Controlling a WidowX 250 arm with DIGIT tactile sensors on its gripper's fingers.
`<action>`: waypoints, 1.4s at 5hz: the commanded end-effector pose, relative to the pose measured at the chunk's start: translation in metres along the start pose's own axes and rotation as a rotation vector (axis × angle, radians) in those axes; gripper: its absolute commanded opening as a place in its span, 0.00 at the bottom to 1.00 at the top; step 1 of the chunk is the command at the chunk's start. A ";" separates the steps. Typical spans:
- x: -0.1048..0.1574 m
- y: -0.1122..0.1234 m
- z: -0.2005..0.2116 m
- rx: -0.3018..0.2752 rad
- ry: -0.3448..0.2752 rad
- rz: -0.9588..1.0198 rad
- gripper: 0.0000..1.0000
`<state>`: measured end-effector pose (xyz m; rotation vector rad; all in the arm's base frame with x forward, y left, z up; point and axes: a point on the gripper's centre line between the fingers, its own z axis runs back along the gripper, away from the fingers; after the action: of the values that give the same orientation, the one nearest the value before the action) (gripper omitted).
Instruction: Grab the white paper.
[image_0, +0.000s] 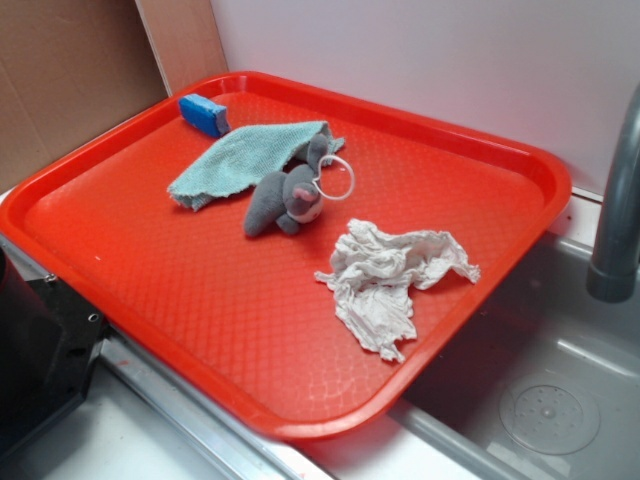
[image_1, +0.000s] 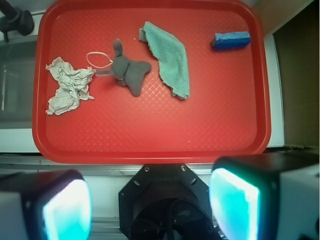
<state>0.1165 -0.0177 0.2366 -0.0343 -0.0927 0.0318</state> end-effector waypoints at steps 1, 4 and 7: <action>0.000 0.000 0.000 0.000 0.000 0.000 1.00; 0.040 -0.046 -0.021 -0.006 -0.086 -0.522 1.00; 0.095 -0.103 -0.103 -0.077 -0.126 -0.787 1.00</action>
<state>0.2262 -0.1144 0.1340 -0.0718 -0.1823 -0.7461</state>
